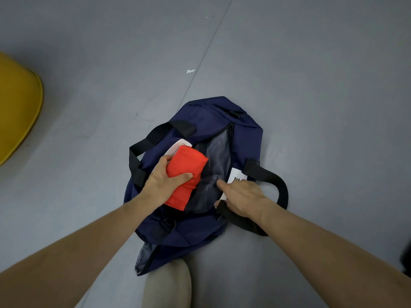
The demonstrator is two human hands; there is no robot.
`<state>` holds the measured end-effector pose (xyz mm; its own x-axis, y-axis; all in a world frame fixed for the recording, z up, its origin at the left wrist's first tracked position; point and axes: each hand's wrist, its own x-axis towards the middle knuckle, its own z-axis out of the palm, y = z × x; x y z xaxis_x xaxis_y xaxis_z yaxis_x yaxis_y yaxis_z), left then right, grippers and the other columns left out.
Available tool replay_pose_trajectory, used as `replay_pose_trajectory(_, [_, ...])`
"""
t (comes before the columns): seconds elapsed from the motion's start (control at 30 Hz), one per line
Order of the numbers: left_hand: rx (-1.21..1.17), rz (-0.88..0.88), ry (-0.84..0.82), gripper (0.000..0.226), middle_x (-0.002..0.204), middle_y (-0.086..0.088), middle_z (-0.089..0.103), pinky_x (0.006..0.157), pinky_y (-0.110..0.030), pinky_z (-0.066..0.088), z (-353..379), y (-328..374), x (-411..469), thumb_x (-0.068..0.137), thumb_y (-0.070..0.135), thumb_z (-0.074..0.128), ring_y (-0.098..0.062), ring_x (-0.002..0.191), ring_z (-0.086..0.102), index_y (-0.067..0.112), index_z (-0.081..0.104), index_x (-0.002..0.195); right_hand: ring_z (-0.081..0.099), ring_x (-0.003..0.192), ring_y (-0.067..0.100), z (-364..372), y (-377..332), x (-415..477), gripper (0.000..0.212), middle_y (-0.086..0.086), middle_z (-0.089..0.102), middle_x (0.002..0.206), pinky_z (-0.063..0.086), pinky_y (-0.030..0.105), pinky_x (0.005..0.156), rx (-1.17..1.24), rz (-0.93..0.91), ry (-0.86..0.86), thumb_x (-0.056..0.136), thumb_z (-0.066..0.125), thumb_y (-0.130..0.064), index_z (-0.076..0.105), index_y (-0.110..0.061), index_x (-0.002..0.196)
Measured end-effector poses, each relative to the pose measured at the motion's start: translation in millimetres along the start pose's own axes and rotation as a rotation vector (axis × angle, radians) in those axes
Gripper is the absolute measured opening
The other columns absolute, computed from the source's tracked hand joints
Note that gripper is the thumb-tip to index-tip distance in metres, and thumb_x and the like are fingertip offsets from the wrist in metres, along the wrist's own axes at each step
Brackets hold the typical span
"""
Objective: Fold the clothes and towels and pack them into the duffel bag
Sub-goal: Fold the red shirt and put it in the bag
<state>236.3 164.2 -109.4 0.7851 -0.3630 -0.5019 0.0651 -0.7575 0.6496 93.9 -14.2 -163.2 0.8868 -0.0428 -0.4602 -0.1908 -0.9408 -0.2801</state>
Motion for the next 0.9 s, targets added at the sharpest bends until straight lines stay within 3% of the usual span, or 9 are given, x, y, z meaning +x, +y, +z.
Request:
replay_pose_trajectory(0.2, [-0.025, -0.017, -0.012, 0.074, 0.126, 0.004, 0.058, 0.097, -0.042, 0.052, 0.4, -0.5, -0.6, 0.078, 0.044, 0.082, -0.017, 0.108, 0.060, 0.035, 0.041, 0.139, 0.064, 0.101, 0.030, 0.9, -1.4, -7.4, 0.054, 0.010, 0.067, 0.110, 0.041, 0.036, 0.071, -0.021, 0.229, 0.009, 0.099, 0.041, -0.062, 0.053, -0.014, 0.121])
replay_pose_trajectory(0.37, [-0.058, -0.017, -0.004, 0.071, 0.122, 0.005, 0.060, 0.093, -0.038, 0.053, 2.4, 1.2, -1.0, 0.078, 0.044, 0.083, -0.016, 0.106, 0.062, 0.034, 0.044, 0.136, 0.061, 0.082, 0.029, -12.7, -4.9, -19.8, 0.020, 0.012, 0.066, 0.098, 0.048, 0.034, 0.066, 0.240, 0.348, 0.160, 0.099, 0.048, -0.025, 0.045, -0.014, 0.115])
replay_pose_trajectory(0.43, [-0.118, -0.013, -0.009, 0.063, 0.117, 0.008, 0.062, 0.083, -0.026, 0.052, 6.3, 9.3, -2.8, 0.079, 0.041, 0.083, -0.011, 0.102, 0.064, 0.033, 0.048, 0.131, 0.057, 0.074, 0.029, -21.9, -7.4, -28.5, 0.043, 0.009, 0.063, 0.088, 0.048, 0.036, 0.065, 0.355, 0.366, 0.197, 0.094, 0.048, -0.020, 0.032, -0.021, 0.134])
replay_pose_trajectory(0.53, [-0.160, -0.006, -0.081, 0.056, 0.113, 0.009, 0.065, 0.075, -0.020, 0.050, 21.2, 27.3, -0.2, 0.080, 0.040, 0.082, -0.006, 0.096, 0.065, 0.033, 0.051, 0.127, 0.055, 0.068, 0.023, -39.8, -1.0, -49.3, 0.085, 0.004, 0.055, 0.078, 0.045, 0.033, 0.058, 0.406, 0.379, 0.157, 0.092, 0.049, -0.023, -0.007, -0.040, 0.154])
replay_pose_trajectory(0.6, [-0.139, 0.019, -0.150, 0.058, 0.115, 0.009, 0.065, 0.081, -0.024, 0.051, 34.1, 43.6, 6.9, 0.079, 0.042, 0.082, -0.008, 0.100, 0.064, 0.034, 0.051, 0.128, 0.052, 0.067, 0.020, -46.5, 10.8, -61.7, 0.094, 0.004, 0.054, 0.094, 0.043, 0.033, 0.058, 0.376, 0.401, 0.122, 0.092, 0.050, -0.027, -0.020, -0.042, 0.153])
replay_pose_trajectory(0.7, [-0.070, 0.059, -0.239, 0.066, 0.121, 0.008, 0.062, 0.090, -0.030, 0.052, 56.6, 71.7, 25.5, 0.079, 0.043, 0.082, -0.011, 0.105, 0.062, 0.035, 0.048, 0.135, 0.059, 0.089, 0.031, -46.5, 29.6, -68.3, 0.098, 0.007, 0.044, 0.133, 0.051, 0.040, 0.080, 0.481, 0.461, 0.123, 0.089, 0.049, -0.022, -0.022, -0.044, 0.152])
replay_pose_trajectory(0.9, [-0.091, 0.043, -0.198, 0.068, 0.130, -0.002, 0.061, 0.090, -0.029, 0.047, 108.5, 102.1, 64.8, 0.083, 0.036, 0.080, -0.017, 0.106, 0.060, 0.022, 0.048, 0.141, 0.054, 0.120, 0.036, -57.8, 32.4, -74.2, 0.093, -0.001, 0.024, 0.159, 0.046, 0.039, 0.097, 0.655, 0.337, 0.334, 0.088, 0.047, -0.006, -0.005, -0.034, 0.159])
